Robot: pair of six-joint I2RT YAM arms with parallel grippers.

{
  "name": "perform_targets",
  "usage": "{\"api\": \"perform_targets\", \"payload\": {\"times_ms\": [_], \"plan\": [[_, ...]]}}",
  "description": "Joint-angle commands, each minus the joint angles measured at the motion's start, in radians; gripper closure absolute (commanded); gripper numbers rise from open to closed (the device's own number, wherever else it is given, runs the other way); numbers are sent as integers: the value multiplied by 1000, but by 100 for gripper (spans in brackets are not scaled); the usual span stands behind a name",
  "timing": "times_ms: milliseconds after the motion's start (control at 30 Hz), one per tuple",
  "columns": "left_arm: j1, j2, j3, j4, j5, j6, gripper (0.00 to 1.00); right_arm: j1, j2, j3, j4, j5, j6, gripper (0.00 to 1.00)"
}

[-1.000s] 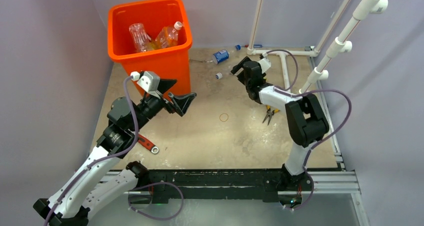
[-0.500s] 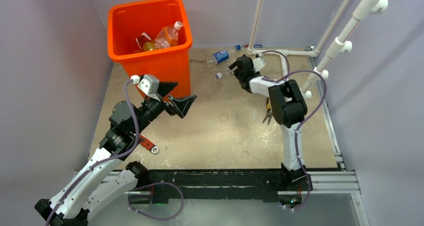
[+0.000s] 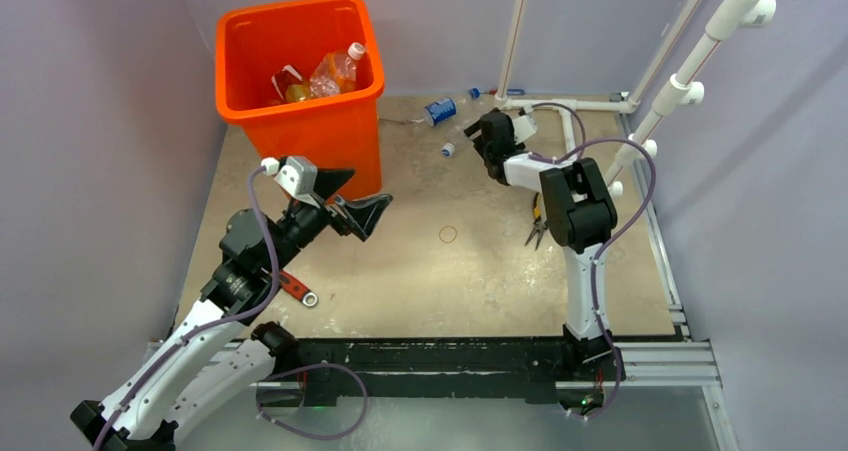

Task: Put the plastic bottles in the bin
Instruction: Place the plastic bottle in the trash bin.

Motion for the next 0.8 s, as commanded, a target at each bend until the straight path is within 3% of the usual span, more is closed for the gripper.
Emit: {"api": "perform_targets", "payload": {"times_ms": [0, 300, 533, 767], "plan": [[-3, 1, -18, 61, 8, -22, 2, 15, -77, -26, 69, -44, -25, 16], [-2, 0, -28, 62, 16, -30, 2, 47, -3, 66, 48, -156, -61, 11], [-3, 2, -31, 58, 16, -33, 2, 51, 54, 88, 35, -197, -53, 21], [-3, 4, -31, 58, 13, -35, 2, 53, 86, 113, 3, -207, -47, 23]]}}
